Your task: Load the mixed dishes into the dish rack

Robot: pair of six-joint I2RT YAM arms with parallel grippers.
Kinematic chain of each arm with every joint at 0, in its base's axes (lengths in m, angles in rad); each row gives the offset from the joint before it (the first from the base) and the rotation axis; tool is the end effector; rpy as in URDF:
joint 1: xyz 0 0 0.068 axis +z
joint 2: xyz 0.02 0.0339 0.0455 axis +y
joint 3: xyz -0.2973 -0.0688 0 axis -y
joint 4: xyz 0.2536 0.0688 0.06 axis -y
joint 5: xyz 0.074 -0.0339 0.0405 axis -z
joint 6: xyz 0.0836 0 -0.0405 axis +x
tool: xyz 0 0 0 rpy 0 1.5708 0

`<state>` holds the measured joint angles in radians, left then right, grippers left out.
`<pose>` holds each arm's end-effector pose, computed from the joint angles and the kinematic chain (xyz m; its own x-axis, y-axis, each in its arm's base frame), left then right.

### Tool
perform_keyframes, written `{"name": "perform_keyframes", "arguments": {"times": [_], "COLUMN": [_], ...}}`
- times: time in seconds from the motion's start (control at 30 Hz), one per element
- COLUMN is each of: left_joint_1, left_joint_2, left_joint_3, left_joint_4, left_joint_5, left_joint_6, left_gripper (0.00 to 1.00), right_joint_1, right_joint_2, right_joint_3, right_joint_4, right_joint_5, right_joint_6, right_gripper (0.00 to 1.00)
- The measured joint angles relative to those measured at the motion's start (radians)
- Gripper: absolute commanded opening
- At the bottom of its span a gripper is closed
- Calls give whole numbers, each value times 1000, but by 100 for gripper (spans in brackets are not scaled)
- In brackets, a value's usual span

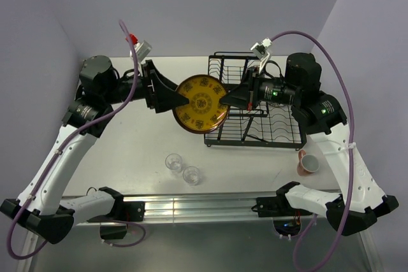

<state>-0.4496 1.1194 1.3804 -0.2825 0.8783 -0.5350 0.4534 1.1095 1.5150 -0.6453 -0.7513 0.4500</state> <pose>0.1947 -0.1654 0.5017 -0.5115 -0.1146 -0.8516 0.8250 0.2117 -0.5240 0.1802 0.1513 0.5028 -0.5908 0.0657 -0.8042 -0.7321 0.3753 0.5685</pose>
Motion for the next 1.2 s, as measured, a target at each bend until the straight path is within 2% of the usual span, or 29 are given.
{"name": "perform_keyframes", "arguments": {"times": [0.03, 0.07, 0.1, 0.13, 0.2, 0.3, 0.37, 0.4, 0.5, 0.6, 0.63, 0.73, 0.83, 1.07, 1.2], "left_joint_1": [-6, -10, -13, -17, -22, -10, -19, -21, -21, -33, -34, -26, -10, 21, 27], "left_joint_2": [7, 12, 16, 19, 28, 60, 85, 95, 129, 197, 228, 326, 394, 535, 597], "left_joint_3": [8, 16, 23, 33, 54, 60, 60, 60, 79, 189, 240, 411, 516, 623, 580], "left_joint_4": [-8, -15, -21, -23, -24, -26, 8, 20, 42, 11, 0, -69, -92, -69, 37], "left_joint_5": [-2, -4, -3, 0, 6, -7, 2, 6, 66, 111, 121, 126, 92, -49, -98], "left_joint_6": [0, 0, -4, -5, -10, -19, -18, -14, 21, 99, 138, 253, 354, 529, 566], "left_gripper": [68, 54, 44, 22, 1, 0, 0, 0, 0, 0, 0, 0, 0, 0, 0], "right_joint_1": [0, 0, 0, 0, -1, 1, -2, -5, 0, 0, 0, 0, 0, 0, 0], "right_joint_2": [0, 0, 0, 0, 0, -16, -24, -24, -20, -23, -26, -54, -101, -242, -274], "right_joint_3": [0, 0, 0, 0, 0, 4, 5, 9, 43, 87, 103, 138, 166, 189, 219], "right_joint_4": [0, 0, -1, -1, -1, 11, -14, -25, -56, -111, -126, -190, -265, -356, -413], "right_joint_5": [3, 4, 7, 12, 26, 55, 80, 89, 120, 210, 245, 361, 469, 685, 737], "right_joint_6": [-3, -6, -10, -14, -23, -40, -40, -35, -32, -21, -19, -12, -4, 26, 43], "right_gripper": [0, 0, 0, 0, 0, 0, 26, 44, 67, 74, 98, 100, 100, 100, 100]}}
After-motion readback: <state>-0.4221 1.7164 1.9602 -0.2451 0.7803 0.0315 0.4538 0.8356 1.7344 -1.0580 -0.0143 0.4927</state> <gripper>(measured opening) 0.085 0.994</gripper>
